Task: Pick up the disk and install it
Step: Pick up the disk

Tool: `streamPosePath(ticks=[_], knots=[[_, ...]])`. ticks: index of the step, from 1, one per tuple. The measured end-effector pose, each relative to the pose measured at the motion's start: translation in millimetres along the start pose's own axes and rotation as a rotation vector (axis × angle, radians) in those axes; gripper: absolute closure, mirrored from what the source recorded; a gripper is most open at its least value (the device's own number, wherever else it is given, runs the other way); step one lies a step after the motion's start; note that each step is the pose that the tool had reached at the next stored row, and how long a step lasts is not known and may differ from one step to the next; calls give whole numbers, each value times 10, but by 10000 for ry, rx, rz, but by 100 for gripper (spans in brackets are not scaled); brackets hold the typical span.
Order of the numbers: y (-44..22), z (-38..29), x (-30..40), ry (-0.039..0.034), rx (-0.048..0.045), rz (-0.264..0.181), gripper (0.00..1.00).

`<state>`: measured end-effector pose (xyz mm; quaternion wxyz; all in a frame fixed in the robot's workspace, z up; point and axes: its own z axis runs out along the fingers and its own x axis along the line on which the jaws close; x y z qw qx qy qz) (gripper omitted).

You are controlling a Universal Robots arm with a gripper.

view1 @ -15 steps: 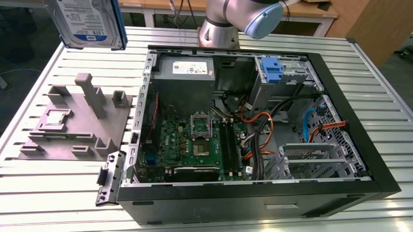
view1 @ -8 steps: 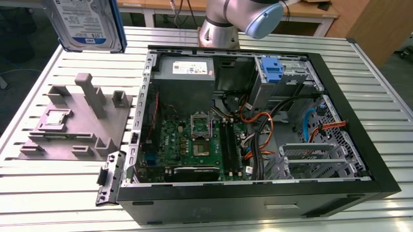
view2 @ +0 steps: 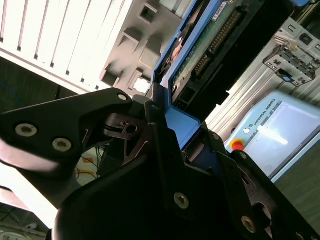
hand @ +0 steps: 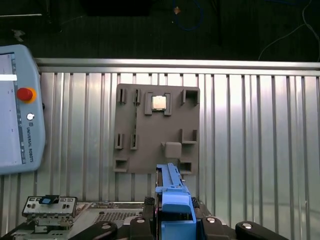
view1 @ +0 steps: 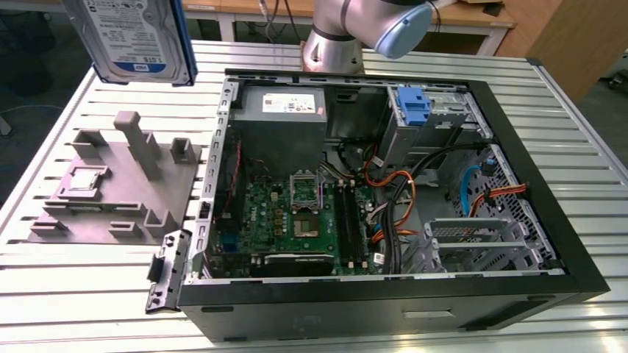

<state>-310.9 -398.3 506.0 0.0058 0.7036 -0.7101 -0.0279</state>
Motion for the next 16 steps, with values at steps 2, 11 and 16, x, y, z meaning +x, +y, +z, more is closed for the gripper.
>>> streamPosePath(ticks=[2, 11, 16], knots=[[-33, -2, 0, 1, -5, -1, 63], [-57, 8, 75, 1, -5, -1, 63], [-188, 19, 109, 1, -5, -1, 63]])
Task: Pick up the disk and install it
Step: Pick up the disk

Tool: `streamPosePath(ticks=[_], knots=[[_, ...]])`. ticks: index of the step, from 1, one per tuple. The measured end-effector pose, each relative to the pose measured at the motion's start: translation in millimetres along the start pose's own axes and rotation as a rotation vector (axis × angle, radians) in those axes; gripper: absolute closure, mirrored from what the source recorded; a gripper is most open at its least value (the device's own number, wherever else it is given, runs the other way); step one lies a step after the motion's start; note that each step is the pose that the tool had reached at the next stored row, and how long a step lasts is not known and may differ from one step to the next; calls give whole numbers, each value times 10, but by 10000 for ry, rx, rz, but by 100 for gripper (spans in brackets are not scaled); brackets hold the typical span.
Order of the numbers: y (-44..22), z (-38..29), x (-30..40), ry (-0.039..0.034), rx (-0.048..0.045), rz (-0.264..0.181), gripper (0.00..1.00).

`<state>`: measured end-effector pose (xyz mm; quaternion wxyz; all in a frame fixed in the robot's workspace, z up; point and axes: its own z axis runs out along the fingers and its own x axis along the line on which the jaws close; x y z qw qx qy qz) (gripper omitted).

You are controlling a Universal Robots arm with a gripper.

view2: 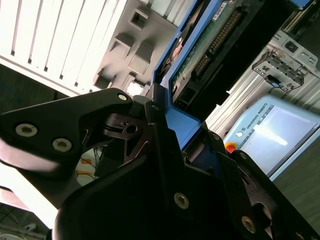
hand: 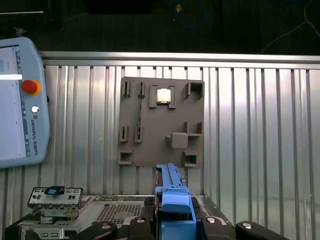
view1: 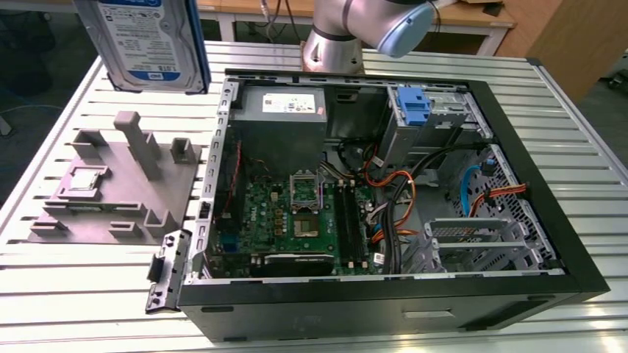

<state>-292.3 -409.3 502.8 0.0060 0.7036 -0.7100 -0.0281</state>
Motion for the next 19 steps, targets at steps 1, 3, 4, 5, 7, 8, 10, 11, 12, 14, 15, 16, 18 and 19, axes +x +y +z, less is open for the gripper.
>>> streamPosePath(ticks=[1, 3, 4, 5, 7, 8, 10, 11, 12, 14, 15, 16, 18, 19], knots=[[-35, 1, 0, -1, 0, 0, 63], [-81, 3, 0, 0, 0, 0, 63], [-93, 5, 0, -1, 2, -1, 63], [-100, 7, 0, -1, 4, -1, 63], [-104, 11, 13, 0, 5, 0, 63], [-106, 13, 28, 1, 4, 0, 63], [-110, 19, 69, 1, 5, 1, 63], [-113, 21, 93, 1, 5, 1, 63], [-119, 24, 108, -1, 6, 0, 63], [-140, 27, 117, 0, 5, 0, 63], [-158, 27, 118, 0, 5, 0, 63], [-182, 28, 118, 0, 6, 0, 63], [-225, 29, 117, -1, 6, 0, 63], [-244, 29, 117, -1, 6, 0, 63]])
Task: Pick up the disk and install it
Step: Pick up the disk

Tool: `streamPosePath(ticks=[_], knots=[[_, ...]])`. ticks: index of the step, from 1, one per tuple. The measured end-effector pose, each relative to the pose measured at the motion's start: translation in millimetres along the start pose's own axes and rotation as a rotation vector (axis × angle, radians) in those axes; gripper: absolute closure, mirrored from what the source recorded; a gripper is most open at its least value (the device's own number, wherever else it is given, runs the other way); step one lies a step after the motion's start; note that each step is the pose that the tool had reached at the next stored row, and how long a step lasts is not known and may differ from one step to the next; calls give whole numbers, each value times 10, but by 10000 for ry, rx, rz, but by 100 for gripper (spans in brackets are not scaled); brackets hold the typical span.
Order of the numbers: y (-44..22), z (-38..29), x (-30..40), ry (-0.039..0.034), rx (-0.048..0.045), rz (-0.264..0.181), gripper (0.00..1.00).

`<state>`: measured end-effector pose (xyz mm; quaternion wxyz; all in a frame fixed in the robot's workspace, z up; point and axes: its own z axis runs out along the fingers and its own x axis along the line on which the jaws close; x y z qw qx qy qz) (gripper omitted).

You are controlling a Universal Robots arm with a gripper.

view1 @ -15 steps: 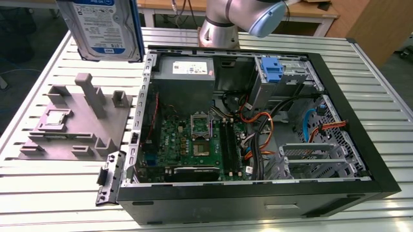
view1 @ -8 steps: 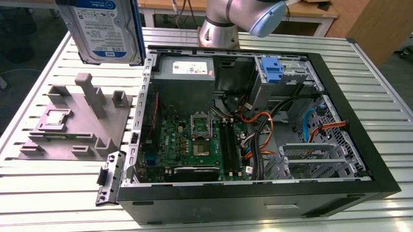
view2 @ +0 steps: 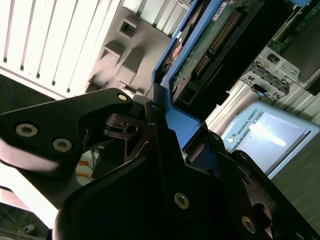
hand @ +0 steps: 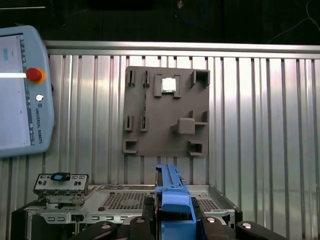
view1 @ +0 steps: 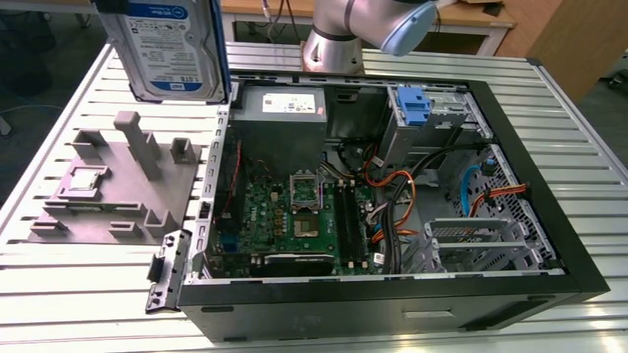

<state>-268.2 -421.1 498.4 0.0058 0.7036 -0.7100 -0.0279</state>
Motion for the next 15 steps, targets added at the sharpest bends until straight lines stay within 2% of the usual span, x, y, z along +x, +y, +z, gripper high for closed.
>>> streamPosePath(ticks=[15], knots=[[-235, -2, -2, 1, 0, 0, 63]])
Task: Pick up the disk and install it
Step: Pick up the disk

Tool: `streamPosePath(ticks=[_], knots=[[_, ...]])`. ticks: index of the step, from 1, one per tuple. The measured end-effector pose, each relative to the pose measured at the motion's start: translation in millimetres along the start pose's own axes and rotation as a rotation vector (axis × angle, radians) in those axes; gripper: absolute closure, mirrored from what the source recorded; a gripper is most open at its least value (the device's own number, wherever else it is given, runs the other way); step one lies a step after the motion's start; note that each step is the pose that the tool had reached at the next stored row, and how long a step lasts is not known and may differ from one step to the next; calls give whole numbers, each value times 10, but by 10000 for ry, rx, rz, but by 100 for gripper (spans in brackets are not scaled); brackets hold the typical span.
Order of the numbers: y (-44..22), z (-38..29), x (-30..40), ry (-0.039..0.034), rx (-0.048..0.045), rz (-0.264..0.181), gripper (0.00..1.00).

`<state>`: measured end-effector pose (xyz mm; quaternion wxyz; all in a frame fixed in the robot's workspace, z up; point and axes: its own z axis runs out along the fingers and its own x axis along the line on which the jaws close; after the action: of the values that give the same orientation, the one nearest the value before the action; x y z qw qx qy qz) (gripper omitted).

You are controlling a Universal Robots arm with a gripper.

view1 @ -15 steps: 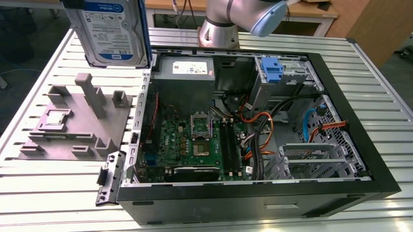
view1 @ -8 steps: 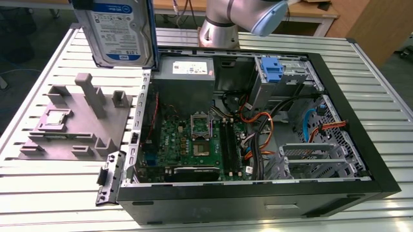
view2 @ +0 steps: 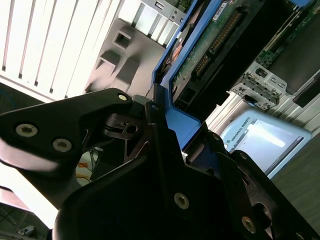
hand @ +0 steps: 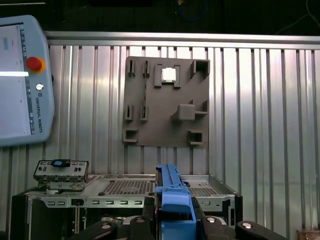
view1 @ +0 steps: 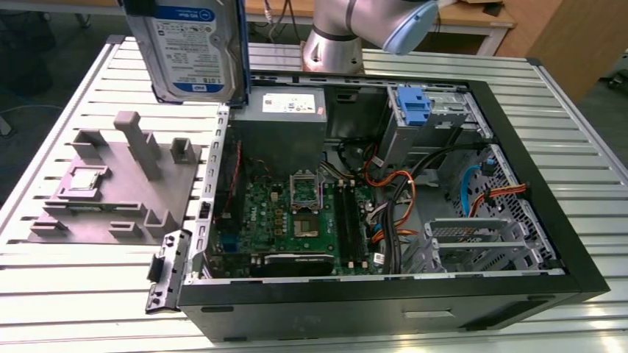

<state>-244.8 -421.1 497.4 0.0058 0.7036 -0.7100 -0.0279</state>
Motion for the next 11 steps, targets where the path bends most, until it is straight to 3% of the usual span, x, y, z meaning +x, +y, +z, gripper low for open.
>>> streamPosePath(ticks=[11], knots=[[-10, 0, 0, 0, 0, 0, 63]])
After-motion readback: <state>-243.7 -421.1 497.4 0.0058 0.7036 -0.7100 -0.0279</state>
